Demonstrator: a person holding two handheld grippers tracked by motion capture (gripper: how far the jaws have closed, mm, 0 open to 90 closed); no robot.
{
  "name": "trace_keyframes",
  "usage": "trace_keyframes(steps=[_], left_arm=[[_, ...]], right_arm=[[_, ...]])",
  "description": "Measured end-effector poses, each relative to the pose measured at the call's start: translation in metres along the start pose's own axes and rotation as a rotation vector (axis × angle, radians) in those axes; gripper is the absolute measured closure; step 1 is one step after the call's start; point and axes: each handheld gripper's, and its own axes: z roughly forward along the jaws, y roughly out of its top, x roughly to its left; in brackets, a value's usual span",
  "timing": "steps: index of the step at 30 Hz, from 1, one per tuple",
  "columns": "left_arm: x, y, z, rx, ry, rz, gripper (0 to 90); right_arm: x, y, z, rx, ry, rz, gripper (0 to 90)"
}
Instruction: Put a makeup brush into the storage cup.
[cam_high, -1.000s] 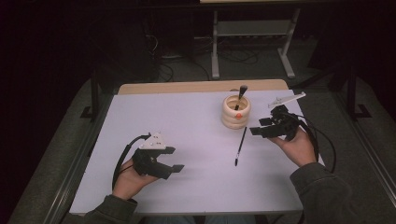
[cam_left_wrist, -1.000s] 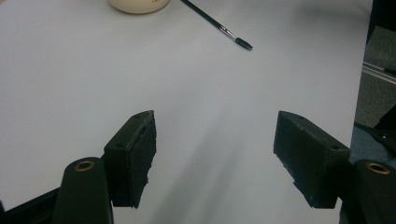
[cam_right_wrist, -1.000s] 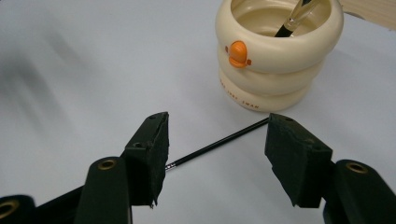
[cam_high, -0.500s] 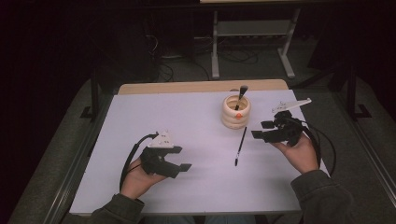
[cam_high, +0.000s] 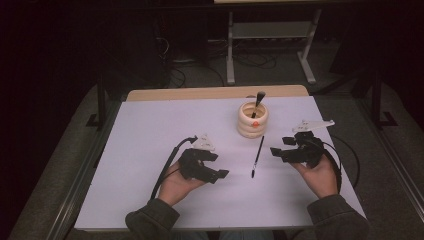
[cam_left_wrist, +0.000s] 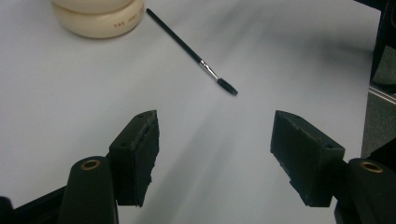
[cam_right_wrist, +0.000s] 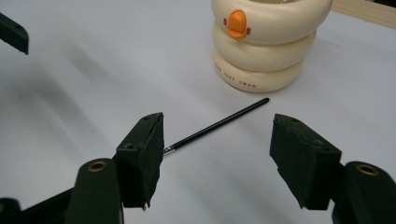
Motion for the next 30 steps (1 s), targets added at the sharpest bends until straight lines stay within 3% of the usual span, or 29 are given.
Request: trace_keyframes(steps=[2,7,15,18,19,20,21,27,30], left_arm=[[-0.002,0.005,0.007,0.002,-0.002,-0.009,32.4],[-0.004,0.016,0.021,0.032,-0.007,0.003,32.8],[-0.005,0.030,0.049,0.053,-0.016,-0.039,35.8],[-0.005,0.036,0.058,0.086,-0.002,-0.025,37.8],[-0.006,0.038,0.063,0.080,0.005,-0.046,38.4],[-0.006,0.040,0.065,0.101,0.011,-0.030,39.0],[-0.008,0.042,0.069,0.094,0.017,-0.048,39.6],[-0.012,0.056,0.089,0.129,0.033,-0.051,41.9],[-0.012,0.060,0.099,0.134,0.050,-0.071,43.3]], right_arm=[[0.001,-0.001,0.001,-0.004,-0.002,-0.010,33.5],[0.005,-0.006,0.001,-0.038,-0.001,0.016,33.4],[0.002,-0.013,0.004,-0.041,-0.058,0.043,32.3],[0.001,-0.014,0.004,-0.047,-0.074,0.051,32.3],[0.000,-0.014,0.003,-0.051,-0.077,0.056,32.3],[-0.001,-0.014,0.002,-0.055,-0.082,0.052,32.3],[-0.002,-0.014,0.001,-0.062,-0.088,0.059,32.3],[-0.007,-0.016,-0.003,-0.083,-0.102,0.069,32.3],[-0.008,-0.016,-0.004,-0.092,-0.107,0.095,32.0]])
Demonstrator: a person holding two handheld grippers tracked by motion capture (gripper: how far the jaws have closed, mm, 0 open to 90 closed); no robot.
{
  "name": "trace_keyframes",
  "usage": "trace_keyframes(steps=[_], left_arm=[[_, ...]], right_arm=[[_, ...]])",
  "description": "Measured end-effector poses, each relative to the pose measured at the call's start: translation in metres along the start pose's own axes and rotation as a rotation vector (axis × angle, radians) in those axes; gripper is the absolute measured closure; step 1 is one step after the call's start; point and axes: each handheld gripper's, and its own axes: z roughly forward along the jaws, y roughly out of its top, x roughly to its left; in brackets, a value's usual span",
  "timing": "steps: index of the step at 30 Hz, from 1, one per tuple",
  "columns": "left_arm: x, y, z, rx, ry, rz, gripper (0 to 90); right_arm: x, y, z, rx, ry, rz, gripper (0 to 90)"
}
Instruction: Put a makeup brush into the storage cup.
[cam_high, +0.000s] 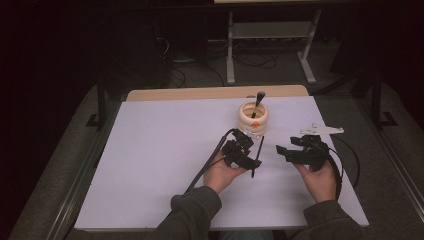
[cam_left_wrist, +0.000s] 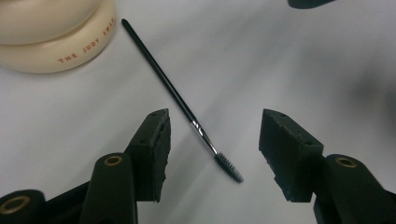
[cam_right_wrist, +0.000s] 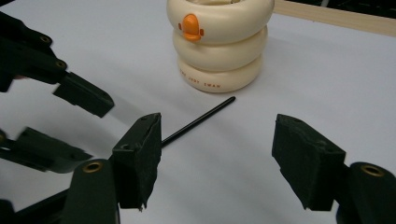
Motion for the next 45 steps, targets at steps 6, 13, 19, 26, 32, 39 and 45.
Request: trace_keyframes(steps=[6,13,19,26,32,39,45], left_arm=[[0.003,0.005,0.017,0.031,0.024,-0.047,47.4],[0.006,0.006,0.033,0.039,0.033,-0.090,52.3],[0.005,0.008,0.044,0.058,0.068,-0.100,62.1],[0.004,0.007,0.050,0.061,0.103,-0.100,69.4],[-0.002,0.006,0.052,0.069,0.163,-0.044,77.0],[-0.007,0.007,0.052,0.079,0.199,0.000,82.3],[-0.007,0.007,0.052,0.082,0.201,0.019,85.6]], right_arm=[[-0.004,-0.001,0.000,0.000,-0.010,-0.005,31.0],[-0.008,-0.002,0.002,0.001,-0.009,0.014,30.5],[-0.009,-0.003,0.001,-0.002,-0.018,0.014,30.6],[-0.008,-0.002,0.001,-0.005,-0.025,0.012,31.0],[-0.007,-0.002,0.001,-0.010,-0.034,-0.010,31.5],[-0.006,-0.002,0.000,-0.019,-0.038,-0.008,31.9],[-0.006,-0.001,-0.001,-0.029,-0.040,-0.013,32.3]])
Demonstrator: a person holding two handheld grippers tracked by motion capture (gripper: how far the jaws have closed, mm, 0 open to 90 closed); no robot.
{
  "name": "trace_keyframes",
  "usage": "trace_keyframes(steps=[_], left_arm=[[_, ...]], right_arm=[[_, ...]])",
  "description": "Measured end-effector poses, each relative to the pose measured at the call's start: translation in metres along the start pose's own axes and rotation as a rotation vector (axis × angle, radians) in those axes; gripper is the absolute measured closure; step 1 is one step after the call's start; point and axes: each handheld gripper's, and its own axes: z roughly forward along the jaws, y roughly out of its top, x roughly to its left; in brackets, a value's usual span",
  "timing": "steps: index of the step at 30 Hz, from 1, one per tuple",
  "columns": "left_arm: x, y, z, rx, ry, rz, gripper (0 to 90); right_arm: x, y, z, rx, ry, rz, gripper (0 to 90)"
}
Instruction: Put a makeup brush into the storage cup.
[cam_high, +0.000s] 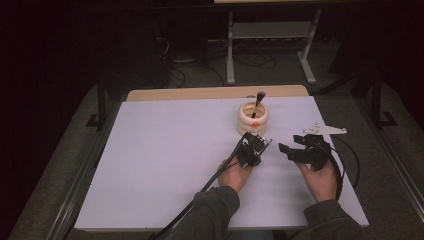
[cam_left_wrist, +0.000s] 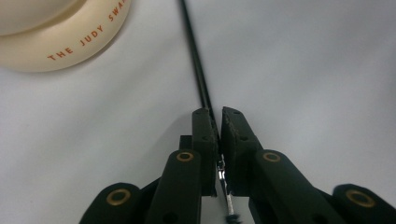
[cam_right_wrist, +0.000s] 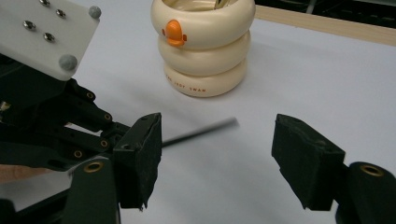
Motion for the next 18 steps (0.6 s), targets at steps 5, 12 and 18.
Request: trace_keyframes(steps=[5,12,18], left_arm=[[0.003,-0.001,-0.002,0.009,0.003,0.026,85.8],[0.006,-0.003,-0.010,-0.004,-0.018,0.071,86.0],[0.012,-0.007,-0.020,-0.014,-0.039,0.082,86.0]], right_arm=[[0.000,0.000,0.000,0.000,0.007,0.001,32.3],[0.004,0.000,0.003,0.009,0.034,-0.020,32.2],[0.010,0.001,0.006,0.017,0.069,-0.042,32.2]])
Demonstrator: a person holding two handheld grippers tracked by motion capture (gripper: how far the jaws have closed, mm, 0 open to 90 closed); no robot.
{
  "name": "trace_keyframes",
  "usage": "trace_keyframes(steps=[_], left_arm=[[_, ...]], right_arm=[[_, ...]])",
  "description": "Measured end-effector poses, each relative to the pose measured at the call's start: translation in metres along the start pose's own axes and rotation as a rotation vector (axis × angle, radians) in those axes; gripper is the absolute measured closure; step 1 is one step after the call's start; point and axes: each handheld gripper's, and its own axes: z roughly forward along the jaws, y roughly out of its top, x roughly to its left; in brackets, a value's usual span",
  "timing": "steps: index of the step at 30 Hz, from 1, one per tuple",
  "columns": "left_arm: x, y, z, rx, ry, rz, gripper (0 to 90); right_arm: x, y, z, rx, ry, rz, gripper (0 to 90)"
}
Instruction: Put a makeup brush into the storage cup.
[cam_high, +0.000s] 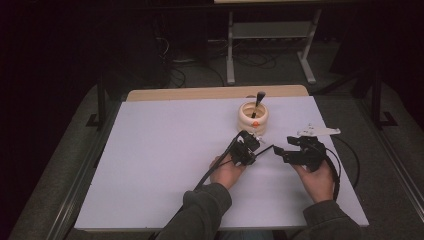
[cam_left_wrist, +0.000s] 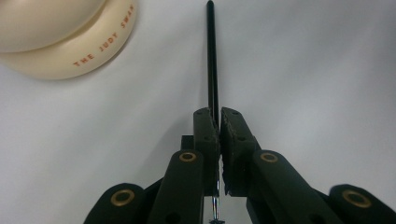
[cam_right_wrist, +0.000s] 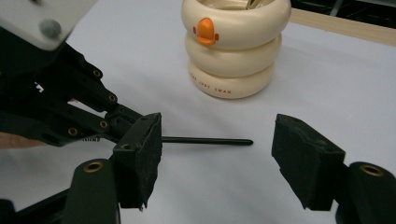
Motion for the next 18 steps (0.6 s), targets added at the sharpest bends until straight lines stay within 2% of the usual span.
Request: trace_keyframes(steps=[10,14,18], left_arm=[[0.006,-0.002,-0.011,-0.017,-0.023,0.020,86.1],[0.009,-0.004,-0.013,-0.024,-0.030,0.016,86.1],[0.012,-0.005,-0.016,-0.033,-0.040,0.010,86.2]], right_arm=[[0.003,0.001,0.001,0.002,0.016,-0.010,32.7],[0.003,0.001,0.002,-0.004,0.021,-0.028,32.7],[0.004,0.001,0.002,0.000,0.025,-0.023,32.7]])
